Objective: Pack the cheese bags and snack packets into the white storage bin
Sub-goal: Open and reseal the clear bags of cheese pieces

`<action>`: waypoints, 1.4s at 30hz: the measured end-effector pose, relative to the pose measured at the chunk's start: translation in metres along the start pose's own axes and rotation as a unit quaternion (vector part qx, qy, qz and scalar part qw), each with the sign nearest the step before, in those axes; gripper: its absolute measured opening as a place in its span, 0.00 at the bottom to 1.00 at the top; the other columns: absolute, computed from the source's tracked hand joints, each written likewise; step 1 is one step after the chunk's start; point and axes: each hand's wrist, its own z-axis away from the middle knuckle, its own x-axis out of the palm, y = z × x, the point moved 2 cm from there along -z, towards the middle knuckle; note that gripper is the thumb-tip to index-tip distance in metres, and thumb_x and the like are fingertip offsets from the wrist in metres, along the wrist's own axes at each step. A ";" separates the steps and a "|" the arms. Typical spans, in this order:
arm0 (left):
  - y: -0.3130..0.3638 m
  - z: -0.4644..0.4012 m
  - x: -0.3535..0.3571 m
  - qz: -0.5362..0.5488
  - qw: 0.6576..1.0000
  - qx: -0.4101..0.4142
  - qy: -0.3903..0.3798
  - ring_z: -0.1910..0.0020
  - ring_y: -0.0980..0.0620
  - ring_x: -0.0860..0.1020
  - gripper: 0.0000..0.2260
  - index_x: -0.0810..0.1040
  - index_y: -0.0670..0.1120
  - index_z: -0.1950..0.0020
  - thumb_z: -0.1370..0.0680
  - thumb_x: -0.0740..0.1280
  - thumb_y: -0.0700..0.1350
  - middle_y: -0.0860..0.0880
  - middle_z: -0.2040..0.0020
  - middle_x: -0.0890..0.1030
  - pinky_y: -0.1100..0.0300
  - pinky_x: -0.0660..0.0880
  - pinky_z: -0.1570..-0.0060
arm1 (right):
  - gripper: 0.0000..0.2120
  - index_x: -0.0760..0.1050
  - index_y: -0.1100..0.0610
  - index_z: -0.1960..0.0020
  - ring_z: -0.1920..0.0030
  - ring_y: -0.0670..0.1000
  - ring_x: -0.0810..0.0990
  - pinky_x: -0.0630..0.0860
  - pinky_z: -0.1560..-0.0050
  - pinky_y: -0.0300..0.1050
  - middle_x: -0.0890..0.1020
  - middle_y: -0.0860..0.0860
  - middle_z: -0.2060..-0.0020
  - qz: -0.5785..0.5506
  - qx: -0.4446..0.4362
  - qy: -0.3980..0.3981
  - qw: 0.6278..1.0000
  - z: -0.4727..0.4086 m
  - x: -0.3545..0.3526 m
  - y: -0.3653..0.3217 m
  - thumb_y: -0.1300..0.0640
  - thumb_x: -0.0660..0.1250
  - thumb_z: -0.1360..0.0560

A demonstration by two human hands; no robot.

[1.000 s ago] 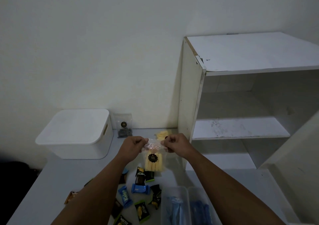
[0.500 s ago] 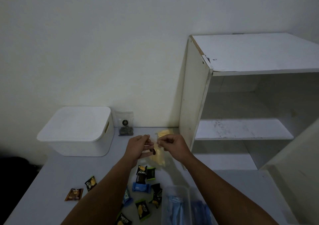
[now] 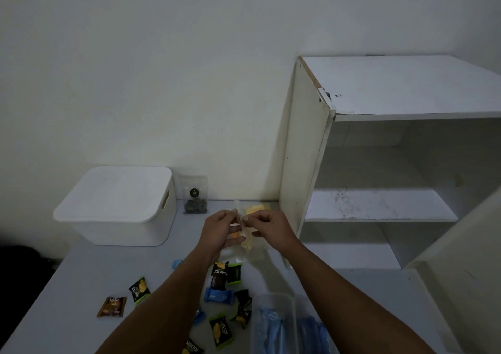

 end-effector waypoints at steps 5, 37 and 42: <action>0.001 0.003 0.003 -0.037 0.999 0.018 -0.022 0.48 0.46 0.85 0.11 0.83 0.39 0.47 0.19 0.68 0.46 0.42 0.49 0.86 0.51 0.83 0.55 | 0.09 0.85 0.62 0.55 0.51 0.54 0.87 0.84 0.53 0.46 0.87 0.58 0.55 -0.016 0.030 -0.004 0.999 0.001 -0.005 -0.008 0.55 0.76 0.26; -0.006 0.006 0.012 -0.113 0.993 0.016 -0.027 0.55 0.47 0.86 0.07 0.82 0.34 0.49 0.21 0.70 0.38 0.38 0.54 0.86 0.54 0.83 0.58 | 0.08 0.83 0.63 0.48 0.55 0.52 0.86 0.84 0.54 0.48 0.86 0.57 0.57 -0.004 0.086 -0.028 0.996 0.004 -0.020 0.001 0.65 0.75 0.27; -0.003 0.007 0.008 -0.097 0.995 -0.013 -0.028 0.58 0.46 0.85 0.08 0.81 0.34 0.51 0.20 0.68 0.39 0.42 0.63 0.84 0.46 0.84 0.53 | 0.06 0.84 0.62 0.48 0.57 0.52 0.85 0.84 0.52 0.50 0.85 0.56 0.59 0.025 0.069 -0.061 0.995 0.002 -0.012 0.006 0.66 0.74 0.26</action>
